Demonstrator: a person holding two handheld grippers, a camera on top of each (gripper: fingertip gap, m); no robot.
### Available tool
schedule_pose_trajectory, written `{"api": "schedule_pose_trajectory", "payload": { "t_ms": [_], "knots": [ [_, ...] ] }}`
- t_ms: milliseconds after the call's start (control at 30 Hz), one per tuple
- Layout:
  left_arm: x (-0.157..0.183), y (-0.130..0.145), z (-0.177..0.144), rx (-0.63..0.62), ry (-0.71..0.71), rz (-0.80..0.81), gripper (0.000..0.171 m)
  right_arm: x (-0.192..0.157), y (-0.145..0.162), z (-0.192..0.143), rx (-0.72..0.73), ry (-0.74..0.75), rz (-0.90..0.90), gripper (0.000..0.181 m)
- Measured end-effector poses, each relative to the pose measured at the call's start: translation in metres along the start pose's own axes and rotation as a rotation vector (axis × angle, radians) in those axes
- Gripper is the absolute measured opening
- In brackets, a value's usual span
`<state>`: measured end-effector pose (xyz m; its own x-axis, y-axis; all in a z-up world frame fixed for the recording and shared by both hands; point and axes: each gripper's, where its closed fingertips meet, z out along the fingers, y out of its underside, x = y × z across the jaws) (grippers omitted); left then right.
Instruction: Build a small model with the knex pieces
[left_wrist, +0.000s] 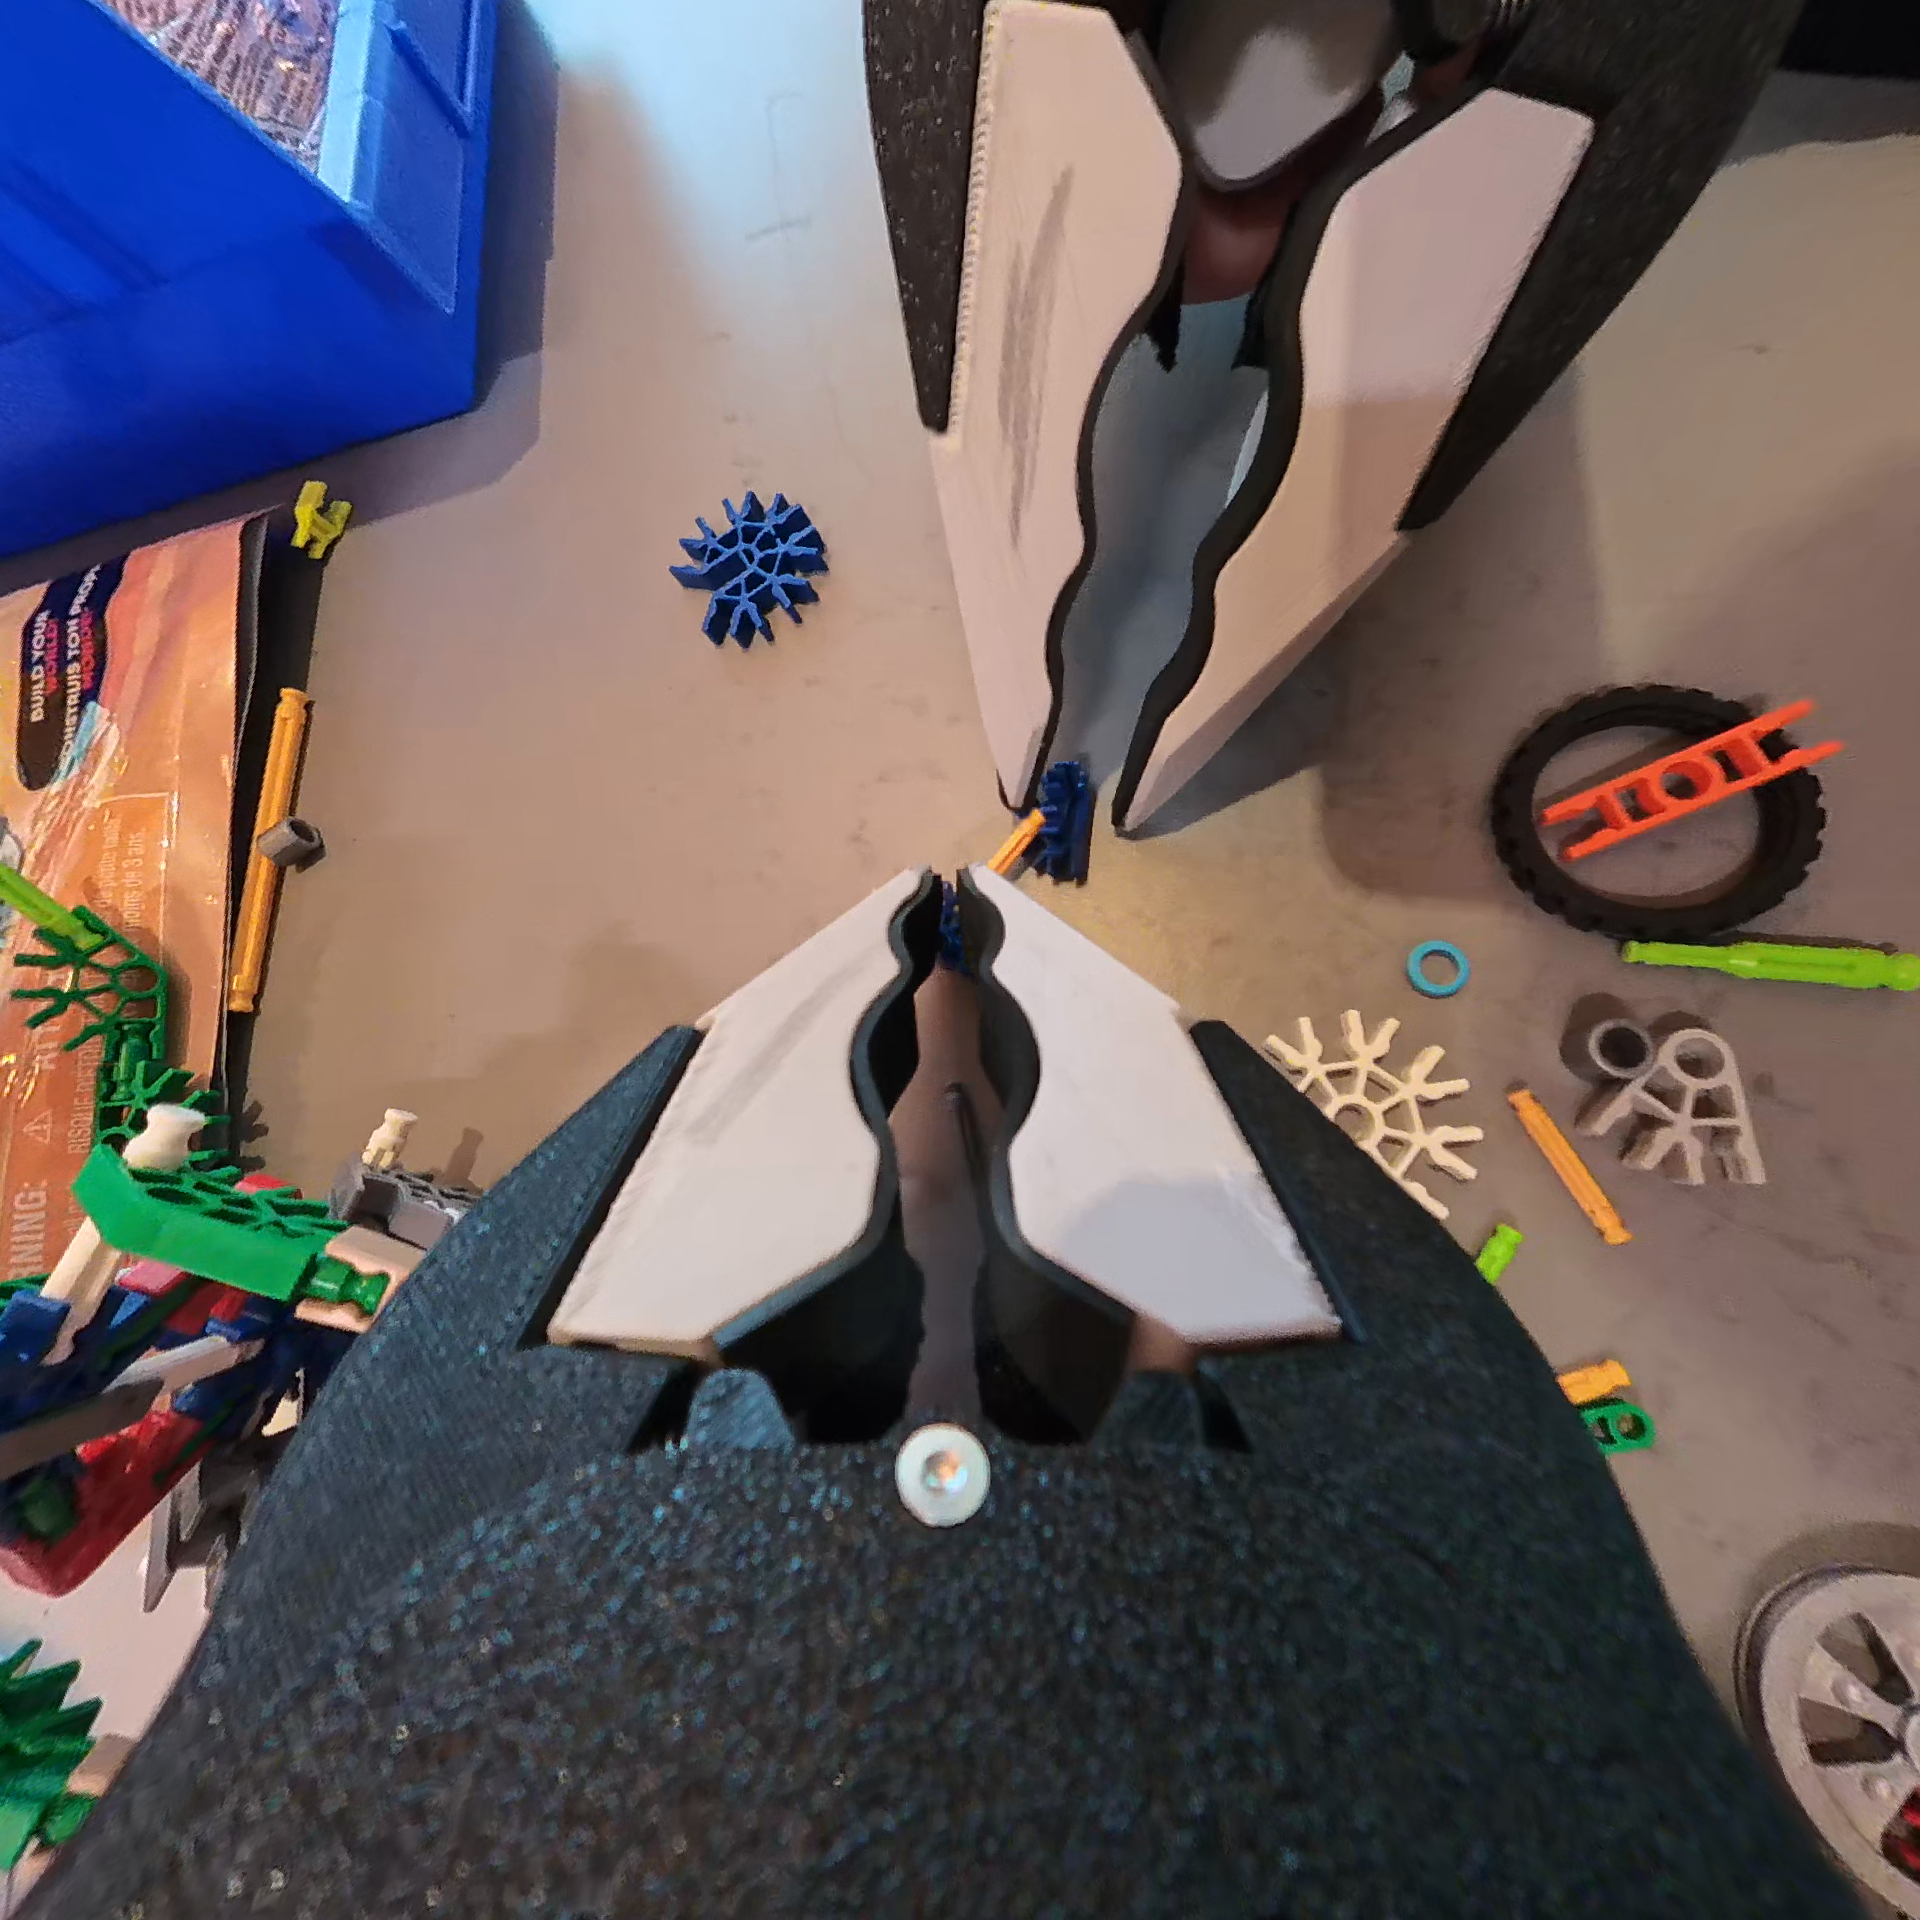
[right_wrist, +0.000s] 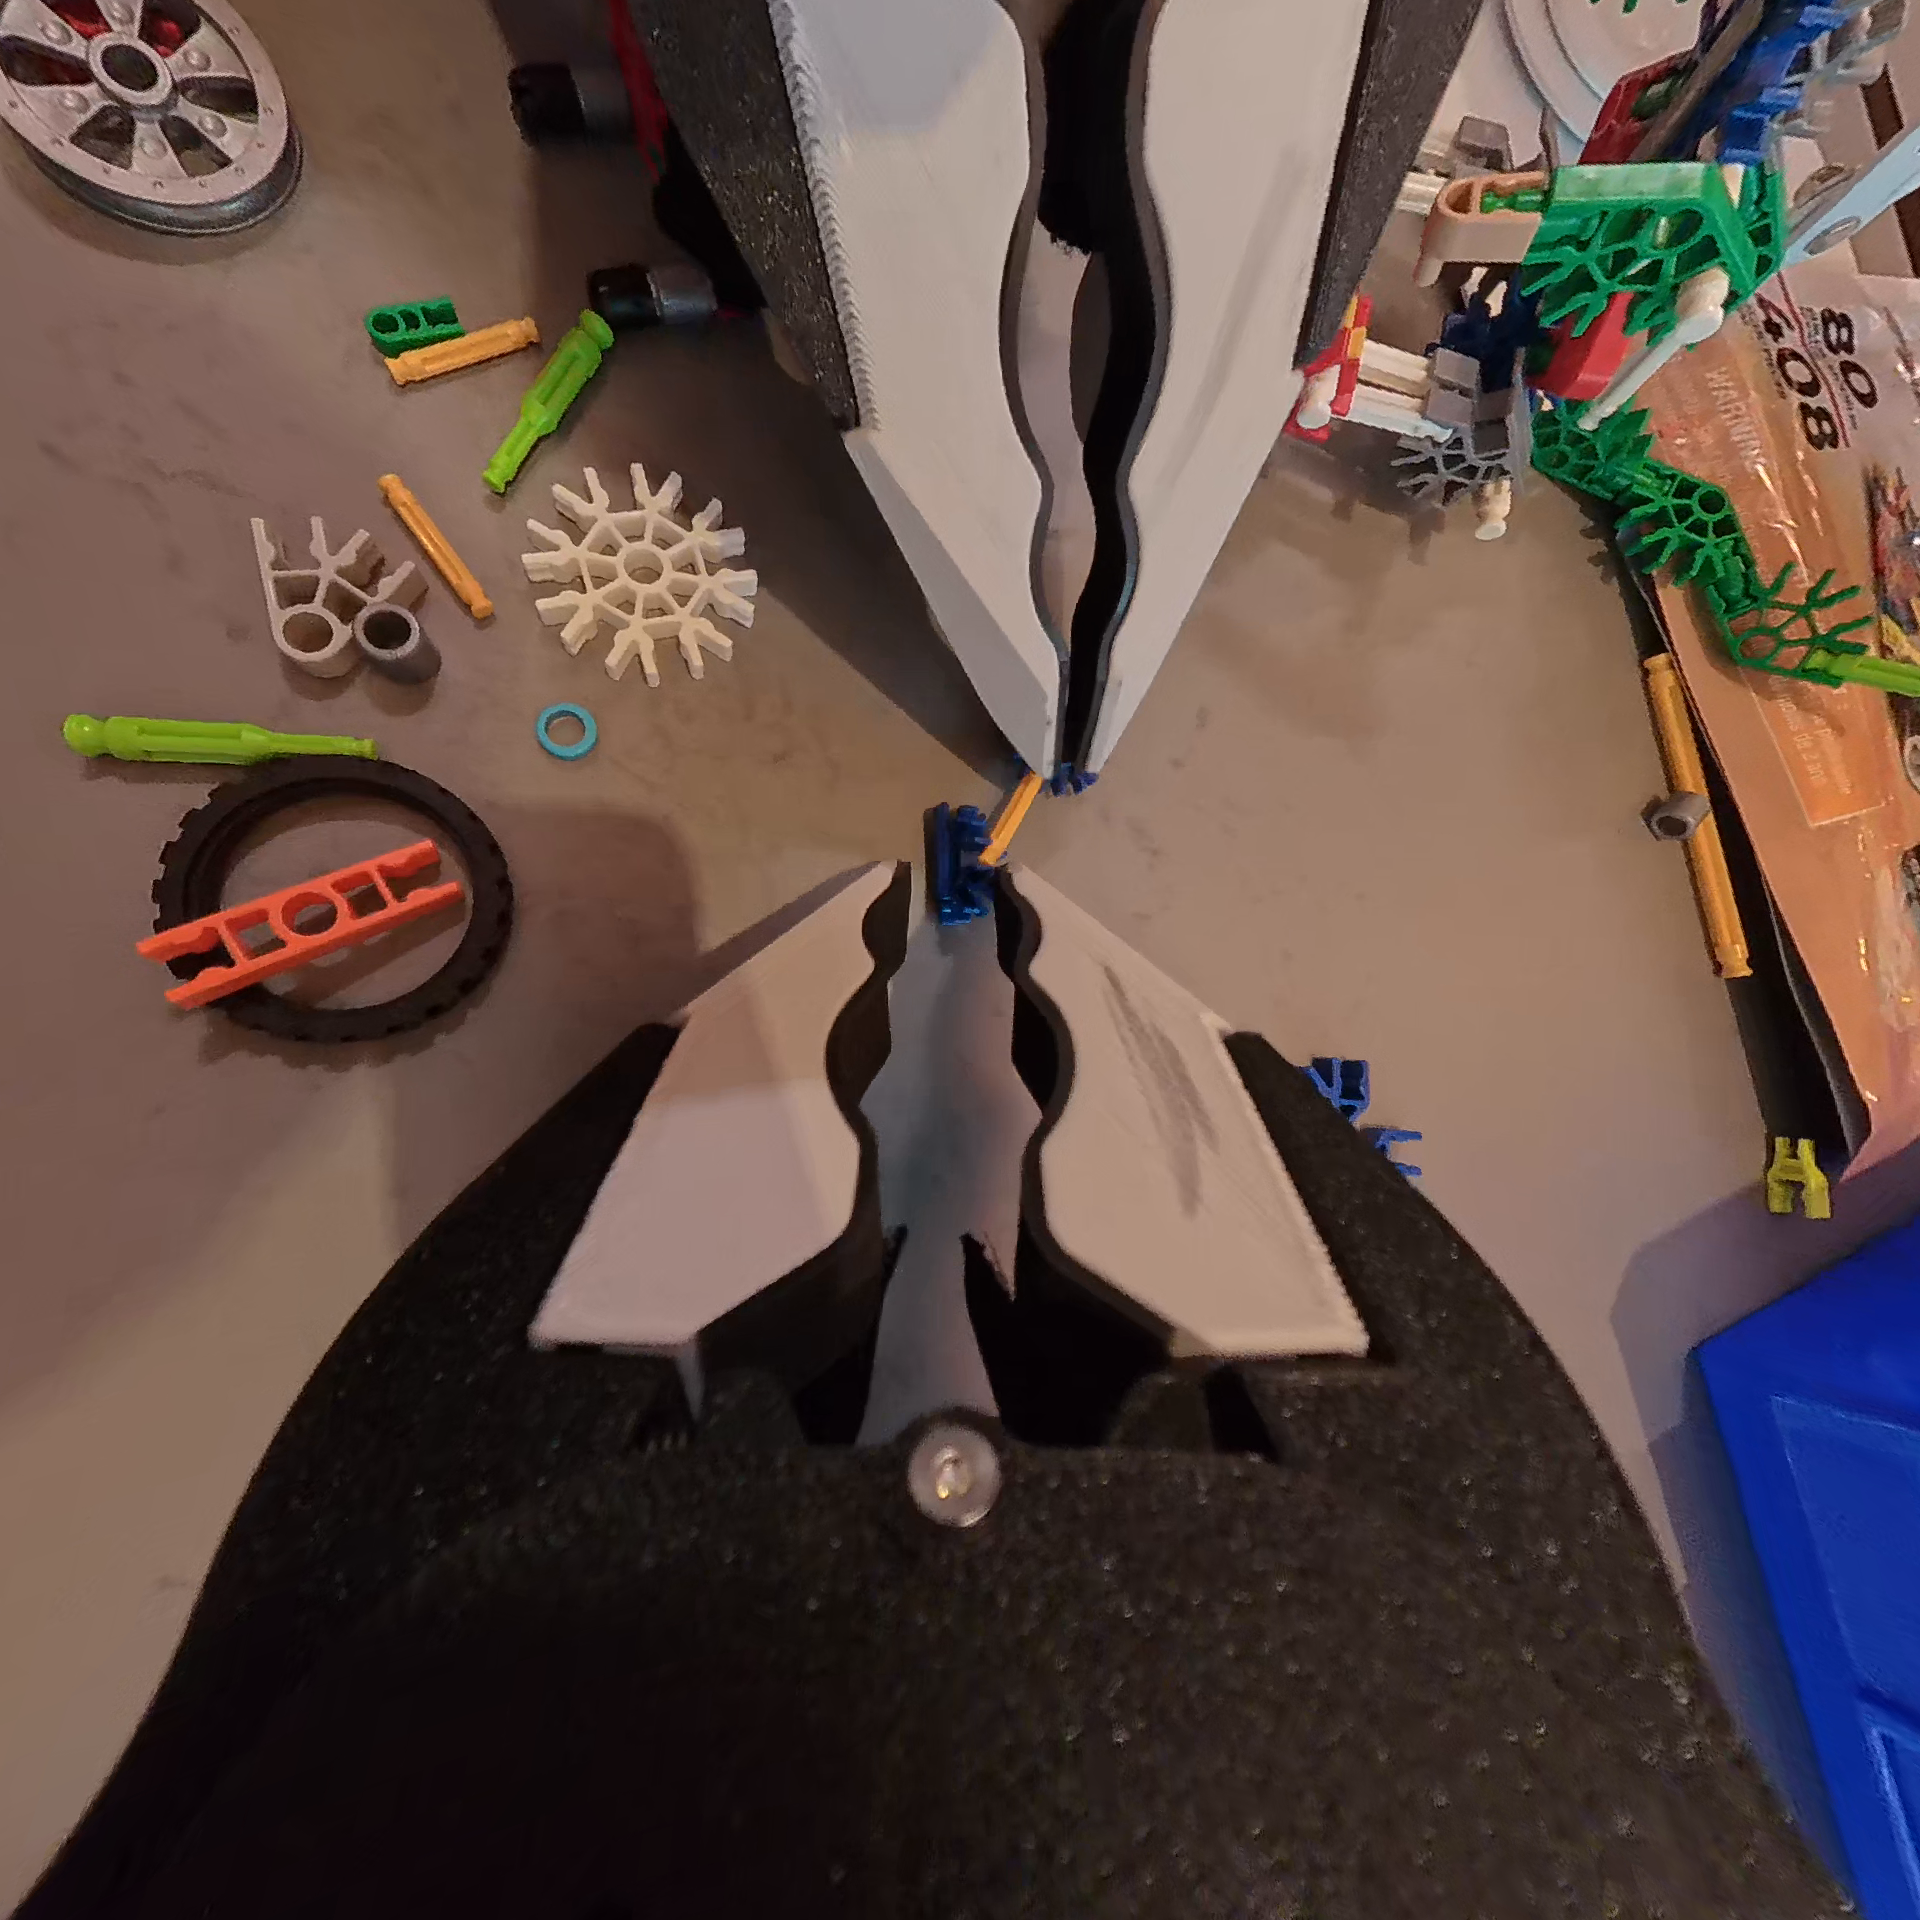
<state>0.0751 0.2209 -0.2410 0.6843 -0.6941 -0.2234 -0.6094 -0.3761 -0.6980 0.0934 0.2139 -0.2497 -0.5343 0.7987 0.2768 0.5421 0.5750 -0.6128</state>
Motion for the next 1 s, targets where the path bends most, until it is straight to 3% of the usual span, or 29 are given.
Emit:
{"api": "schedule_pose_trajectory", "payload": {
  "t_ms": [633, 1000],
  "knots": [
    [-0.013, 0.011, -0.002, -0.049, -0.068, 0.001, 0.018, -0.005, -0.002, 0.000, 0.012, -0.023, -0.010, 0.014],
    [-0.010, 0.012, 0.004, -0.054, -0.064, 0.018, 0.008, -0.005, -0.002, 0.000, 0.013, -0.022, -0.011, 0.014]
  ]
}}
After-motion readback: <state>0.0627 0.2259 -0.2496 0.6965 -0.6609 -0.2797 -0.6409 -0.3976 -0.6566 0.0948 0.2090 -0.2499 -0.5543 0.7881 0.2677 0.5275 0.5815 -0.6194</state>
